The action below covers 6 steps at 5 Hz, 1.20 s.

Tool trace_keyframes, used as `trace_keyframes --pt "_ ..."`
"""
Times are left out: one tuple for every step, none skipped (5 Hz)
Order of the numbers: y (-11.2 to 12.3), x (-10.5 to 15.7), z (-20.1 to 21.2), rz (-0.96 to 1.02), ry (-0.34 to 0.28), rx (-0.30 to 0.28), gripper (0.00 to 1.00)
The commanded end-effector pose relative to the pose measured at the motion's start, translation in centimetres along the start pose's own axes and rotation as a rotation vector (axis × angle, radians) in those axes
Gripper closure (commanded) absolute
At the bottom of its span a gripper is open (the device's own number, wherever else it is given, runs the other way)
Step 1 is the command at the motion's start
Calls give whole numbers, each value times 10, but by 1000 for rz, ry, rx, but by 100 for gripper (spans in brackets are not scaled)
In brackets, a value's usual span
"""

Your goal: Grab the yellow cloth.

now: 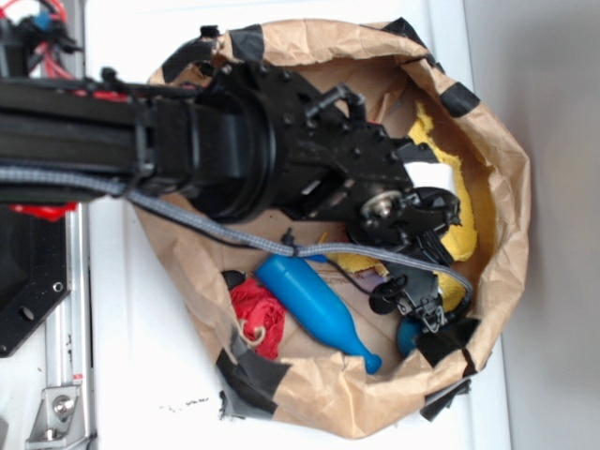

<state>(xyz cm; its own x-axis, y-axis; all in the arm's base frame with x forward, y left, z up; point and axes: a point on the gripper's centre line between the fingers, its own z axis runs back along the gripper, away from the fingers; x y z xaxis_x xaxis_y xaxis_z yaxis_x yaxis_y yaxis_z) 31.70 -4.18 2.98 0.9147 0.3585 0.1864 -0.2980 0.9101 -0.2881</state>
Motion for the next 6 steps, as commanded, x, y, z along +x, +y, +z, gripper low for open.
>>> trace_keyframes --pt "-16 9 68 -245 -135 94 100" --pt "-16 7 121 -344 -164 129 100" --pt "-14 4 155 -421 -108 165 100" --pt "4 -4 163 -479 -45 245 100" --pt "21 -15 165 -467 -33 293 100" --pt "31 -19 165 -456 -25 288 100"
